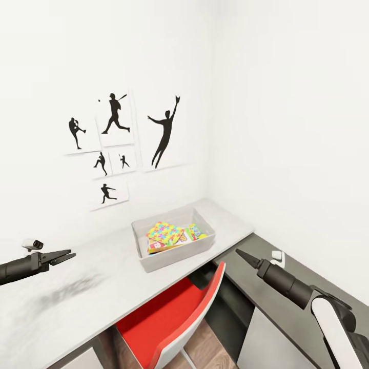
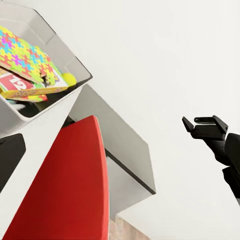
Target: Put all the toys in the child's room - the three board games (two on the bed and one on the table), the two jigsaw puzzles on the table, and the tennis ball on the table - inside the toy box on the table in the child's room.
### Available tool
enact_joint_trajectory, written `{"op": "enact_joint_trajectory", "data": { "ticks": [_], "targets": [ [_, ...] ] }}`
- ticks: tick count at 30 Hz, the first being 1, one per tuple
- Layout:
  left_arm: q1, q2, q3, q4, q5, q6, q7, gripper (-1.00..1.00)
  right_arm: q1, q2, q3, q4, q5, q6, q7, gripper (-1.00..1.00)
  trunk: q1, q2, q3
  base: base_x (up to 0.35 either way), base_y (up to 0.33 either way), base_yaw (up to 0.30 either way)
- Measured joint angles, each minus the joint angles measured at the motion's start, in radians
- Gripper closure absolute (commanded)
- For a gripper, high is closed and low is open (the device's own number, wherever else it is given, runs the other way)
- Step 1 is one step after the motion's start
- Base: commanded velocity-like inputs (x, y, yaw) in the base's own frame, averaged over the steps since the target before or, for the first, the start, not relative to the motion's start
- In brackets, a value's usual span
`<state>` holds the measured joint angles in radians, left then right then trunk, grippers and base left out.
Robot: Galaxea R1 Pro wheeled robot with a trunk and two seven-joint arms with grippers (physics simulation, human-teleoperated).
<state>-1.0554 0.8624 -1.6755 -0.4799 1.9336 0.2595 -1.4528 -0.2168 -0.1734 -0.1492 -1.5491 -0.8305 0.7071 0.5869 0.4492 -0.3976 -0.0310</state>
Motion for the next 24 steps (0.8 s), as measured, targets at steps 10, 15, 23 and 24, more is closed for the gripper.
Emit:
{"op": "enact_joint_trajectory", "data": {
  "ticks": [10,15,23,24],
  "targets": [
    [0.001,-0.001,0.000,0.000,0.000,0.000,0.001,-1.00,0.000,-0.004,0.000,0.000,0.000,-0.001,0.000,-1.00,0.000,-0.001,0.016,-0.001,0.001,-0.016],
    [0.001,-0.002,0.000,0.000,-0.001,0.000,0.001,-1.00,0.000,-0.004,0.000,0.000,0.000,-0.001,0.000,-1.00,0.000,-0.001,0.023,-0.005,0.001,-0.094],
    [0.000,-0.003,0.000,-0.001,-0.002,0.001,0.003,-1.00,0.000,-0.003,0.000,0.000,0.000,-0.001,0.000,-1.00,0.001,-0.001,0.036,-0.109,0.111,-0.156],
    [0.000,-0.003,0.000,-0.001,-0.002,0.001,0.002,-1.00,0.000,-0.001,0.000,0.000,0.000,-0.001,0.000,-1.00,0.000,-0.002,0.037,-0.093,0.091,-0.193]
  ]
}}
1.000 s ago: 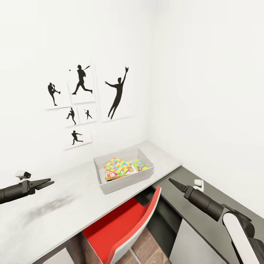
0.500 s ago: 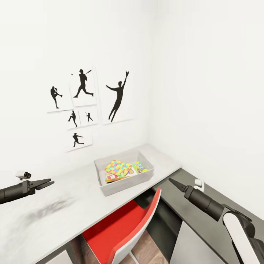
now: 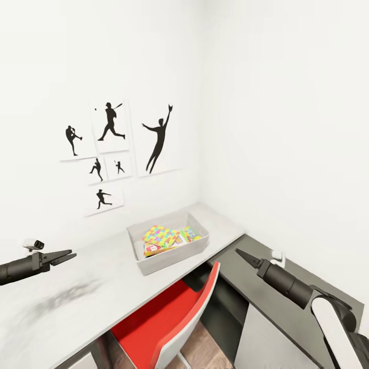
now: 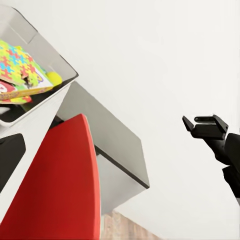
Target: Put all the toys in the child's room - the three board games (two on the bed and one on the table), the two jigsaw puzzles on the table, and the tennis ball on the table - inside the toy box on the table in the child's room.
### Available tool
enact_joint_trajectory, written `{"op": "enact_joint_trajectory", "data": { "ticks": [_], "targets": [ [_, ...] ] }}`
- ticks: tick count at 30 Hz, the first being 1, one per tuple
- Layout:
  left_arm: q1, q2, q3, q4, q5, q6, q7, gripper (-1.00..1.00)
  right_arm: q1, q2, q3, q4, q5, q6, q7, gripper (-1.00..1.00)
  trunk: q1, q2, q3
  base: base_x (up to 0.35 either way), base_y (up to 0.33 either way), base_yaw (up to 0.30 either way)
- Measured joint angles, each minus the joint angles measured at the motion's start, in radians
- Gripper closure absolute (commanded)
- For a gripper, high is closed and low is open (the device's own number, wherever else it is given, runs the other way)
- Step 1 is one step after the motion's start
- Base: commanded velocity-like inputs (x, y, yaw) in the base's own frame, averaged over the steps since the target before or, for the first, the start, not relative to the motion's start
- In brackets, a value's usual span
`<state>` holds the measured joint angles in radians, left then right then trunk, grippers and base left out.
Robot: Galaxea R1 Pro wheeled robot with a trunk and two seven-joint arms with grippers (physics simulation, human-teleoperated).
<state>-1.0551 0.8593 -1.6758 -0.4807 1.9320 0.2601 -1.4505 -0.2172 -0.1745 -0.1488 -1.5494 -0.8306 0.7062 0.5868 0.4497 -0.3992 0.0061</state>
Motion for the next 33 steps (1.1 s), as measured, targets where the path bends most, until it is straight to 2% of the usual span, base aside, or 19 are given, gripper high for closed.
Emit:
{"op": "enact_joint_trajectory", "data": {
  "ticks": [16,24,33],
  "targets": [
    [0.000,0.001,0.000,0.001,0.000,-0.001,0.001,-1.00,0.000,0.002,0.000,0.000,0.000,0.000,-0.005,-1.00,0.000,0.000,0.010,-0.083,0.066,-0.118],
    [0.000,0.000,0.000,0.001,0.001,-0.001,0.000,-1.00,0.000,0.003,0.000,0.000,0.000,0.000,-0.009,-1.00,0.000,0.000,0.010,-0.059,0.028,-0.251],
    [0.000,0.000,0.000,0.000,0.000,-0.002,-0.001,-1.00,0.000,0.003,0.001,0.000,0.000,0.000,-0.009,-1.00,0.000,0.000,0.010,-0.168,0.081,-0.278]
  ]
}}
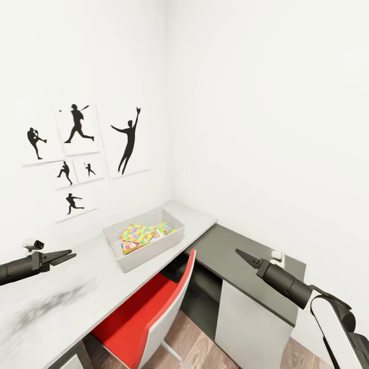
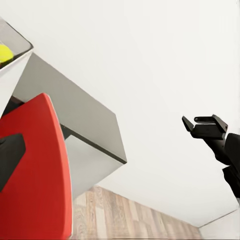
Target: Put all the toys in the child's room - the three board games (two on the bed and one on the table), the two jigsaw puzzles on the table, and the tennis ball on the table - inside the toy box on the table in the child's room.
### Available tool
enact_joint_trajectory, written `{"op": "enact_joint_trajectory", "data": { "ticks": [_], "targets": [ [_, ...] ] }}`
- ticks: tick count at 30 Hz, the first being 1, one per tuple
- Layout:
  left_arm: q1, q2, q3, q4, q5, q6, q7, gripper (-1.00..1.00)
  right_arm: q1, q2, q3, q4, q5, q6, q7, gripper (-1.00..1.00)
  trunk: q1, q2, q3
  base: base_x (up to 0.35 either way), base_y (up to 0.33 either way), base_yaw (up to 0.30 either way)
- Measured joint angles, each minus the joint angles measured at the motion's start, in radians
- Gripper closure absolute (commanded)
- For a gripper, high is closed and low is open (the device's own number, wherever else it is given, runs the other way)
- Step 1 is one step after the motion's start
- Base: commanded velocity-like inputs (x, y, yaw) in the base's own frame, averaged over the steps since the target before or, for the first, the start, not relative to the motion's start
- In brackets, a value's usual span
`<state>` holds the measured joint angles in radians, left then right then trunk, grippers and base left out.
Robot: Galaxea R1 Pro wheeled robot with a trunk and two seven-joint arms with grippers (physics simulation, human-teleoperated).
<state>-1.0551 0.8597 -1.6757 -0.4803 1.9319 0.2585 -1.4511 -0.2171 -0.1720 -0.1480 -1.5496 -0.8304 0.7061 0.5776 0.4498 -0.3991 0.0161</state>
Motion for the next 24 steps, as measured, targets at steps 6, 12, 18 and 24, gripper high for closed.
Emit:
{"op": "enact_joint_trajectory", "data": {
  "ticks": [6,12,18,24],
  "targets": [
    [0.000,0.000,0.000,0.000,0.001,-0.001,0.000,-1.00,0.000,0.000,0.000,0.000,0.000,0.000,0.000,-1.00,0.000,0.000,0.000,-0.154,0.035,-0.280],
    [0.000,0.000,0.000,0.000,0.001,-0.001,0.000,-1.00,0.000,0.000,0.000,0.001,0.000,0.000,0.000,-1.00,0.000,0.000,0.001,-0.246,0.126,-0.280],
    [0.000,0.000,0.000,0.000,0.001,-0.001,-0.001,-1.00,0.000,0.000,0.000,0.001,0.000,0.000,0.000,-1.00,0.000,0.000,0.003,-0.264,0.147,-0.280],
    [0.000,0.000,0.000,0.000,0.001,-0.001,-0.001,-1.00,0.000,0.000,0.000,0.002,0.000,0.000,0.000,-1.00,0.000,0.000,0.007,-0.266,0.152,-0.279]
  ]
}}
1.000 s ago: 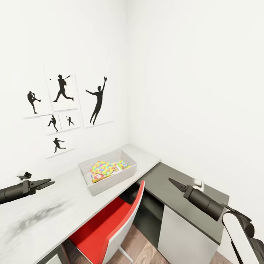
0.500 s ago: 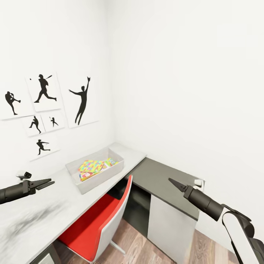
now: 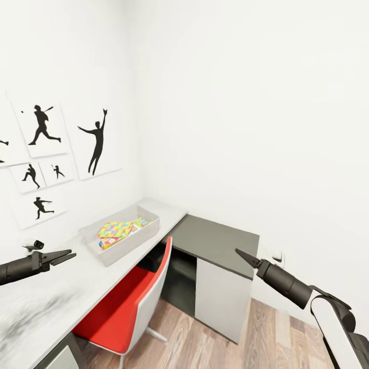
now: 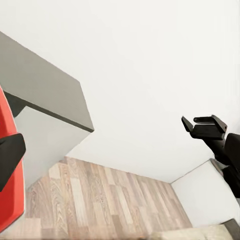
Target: Put all the toys in the child's room - the three board games (two on the bed and one on the table), the two jigsaw puzzles on the table, and the tennis ball on the table - inside the toy box on the table in the child's room.
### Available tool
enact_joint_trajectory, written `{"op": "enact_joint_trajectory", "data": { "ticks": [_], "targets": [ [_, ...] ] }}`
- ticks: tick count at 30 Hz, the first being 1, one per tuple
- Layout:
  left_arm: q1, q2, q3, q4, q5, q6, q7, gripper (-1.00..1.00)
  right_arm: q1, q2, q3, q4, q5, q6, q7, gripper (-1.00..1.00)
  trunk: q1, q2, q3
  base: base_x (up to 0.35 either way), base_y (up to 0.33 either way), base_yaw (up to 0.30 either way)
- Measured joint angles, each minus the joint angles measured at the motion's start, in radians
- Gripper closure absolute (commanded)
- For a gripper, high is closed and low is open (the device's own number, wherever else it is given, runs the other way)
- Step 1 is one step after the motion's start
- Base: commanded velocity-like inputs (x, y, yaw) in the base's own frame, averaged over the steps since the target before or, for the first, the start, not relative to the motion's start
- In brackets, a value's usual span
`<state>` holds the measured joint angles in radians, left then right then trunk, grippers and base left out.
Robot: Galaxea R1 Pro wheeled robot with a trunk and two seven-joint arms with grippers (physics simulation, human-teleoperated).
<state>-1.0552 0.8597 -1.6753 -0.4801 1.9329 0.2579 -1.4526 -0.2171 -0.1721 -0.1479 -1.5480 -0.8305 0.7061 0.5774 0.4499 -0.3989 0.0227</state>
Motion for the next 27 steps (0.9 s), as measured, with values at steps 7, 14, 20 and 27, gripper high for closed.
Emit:
{"op": "enact_joint_trajectory", "data": {
  "ticks": [7,14,20,27],
  "targets": [
    [0.000,0.000,0.000,0.000,0.000,0.000,0.000,-1.00,0.000,0.000,0.000,0.000,0.000,0.000,0.000,-1.00,0.000,0.000,0.005,-0.267,0.153,-0.277],
    [0.000,0.000,0.000,0.000,0.000,0.000,0.000,-1.00,0.000,0.000,0.000,0.000,0.000,0.000,0.000,-1.00,0.000,0.000,0.010,-0.265,0.074,-0.276],
    [0.000,0.000,-0.001,0.000,0.001,0.000,0.000,-1.00,0.000,0.000,0.000,0.000,0.000,0.000,0.000,-1.00,0.000,0.000,0.015,-0.226,0.009,-0.275],
    [0.000,0.001,0.001,0.000,0.002,0.000,0.000,-1.00,0.000,0.000,0.000,-0.001,0.000,0.000,0.000,-1.00,0.000,0.000,0.021,-0.183,0.001,-0.272]
  ]
}}
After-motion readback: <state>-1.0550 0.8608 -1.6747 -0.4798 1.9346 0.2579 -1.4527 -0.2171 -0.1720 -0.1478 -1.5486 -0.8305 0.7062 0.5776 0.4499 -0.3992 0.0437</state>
